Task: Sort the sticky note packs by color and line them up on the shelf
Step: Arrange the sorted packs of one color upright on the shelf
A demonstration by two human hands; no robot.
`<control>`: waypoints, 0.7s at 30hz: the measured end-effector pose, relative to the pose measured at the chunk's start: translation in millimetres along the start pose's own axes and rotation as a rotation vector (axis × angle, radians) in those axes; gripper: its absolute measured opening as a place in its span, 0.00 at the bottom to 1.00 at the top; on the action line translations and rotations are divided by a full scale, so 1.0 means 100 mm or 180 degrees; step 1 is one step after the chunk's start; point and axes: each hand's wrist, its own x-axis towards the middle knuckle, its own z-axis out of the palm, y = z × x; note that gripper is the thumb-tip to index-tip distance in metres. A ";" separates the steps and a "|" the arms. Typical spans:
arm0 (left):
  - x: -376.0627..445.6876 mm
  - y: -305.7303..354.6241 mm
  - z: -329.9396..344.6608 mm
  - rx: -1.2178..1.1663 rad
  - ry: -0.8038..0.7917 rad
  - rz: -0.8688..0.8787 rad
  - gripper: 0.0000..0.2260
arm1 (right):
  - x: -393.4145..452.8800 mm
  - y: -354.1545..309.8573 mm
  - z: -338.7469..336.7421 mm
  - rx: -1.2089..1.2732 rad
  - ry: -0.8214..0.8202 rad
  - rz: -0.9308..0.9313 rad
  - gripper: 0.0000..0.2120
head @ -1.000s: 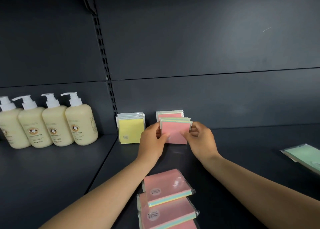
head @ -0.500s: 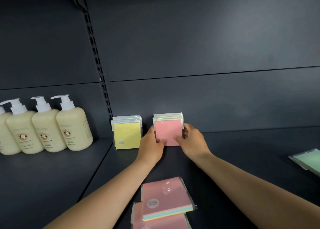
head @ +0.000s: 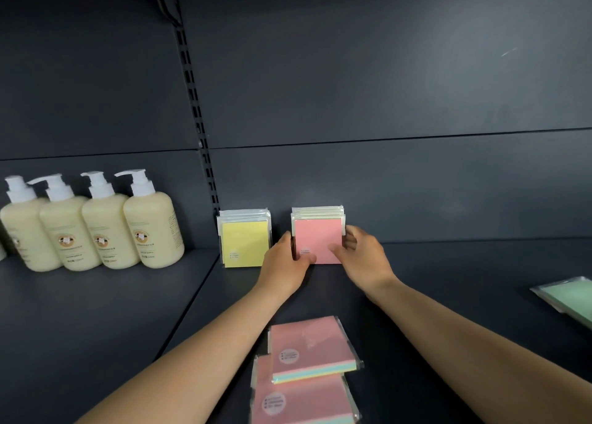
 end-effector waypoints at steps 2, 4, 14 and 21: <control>-0.10 0.03 -0.10 -0.0045 -0.0128 -0.0163 0.17 | -0.08 -0.03 -0.06 0.0130 0.0027 0.0076 0.20; -0.23 0.04 -0.26 -0.0222 -0.0323 -0.0270 0.11 | -0.19 -0.04 -0.13 0.0291 0.0062 0.0209 0.26; -0.73 0.14 -0.87 0.0626 -0.2357 -0.0506 0.33 | -0.82 0.05 -0.49 0.1042 -0.0357 0.0658 0.23; -0.72 0.30 -0.84 0.0694 -0.2683 -0.0591 0.08 | -1.08 0.02 -0.75 0.1652 -0.0659 0.0745 0.15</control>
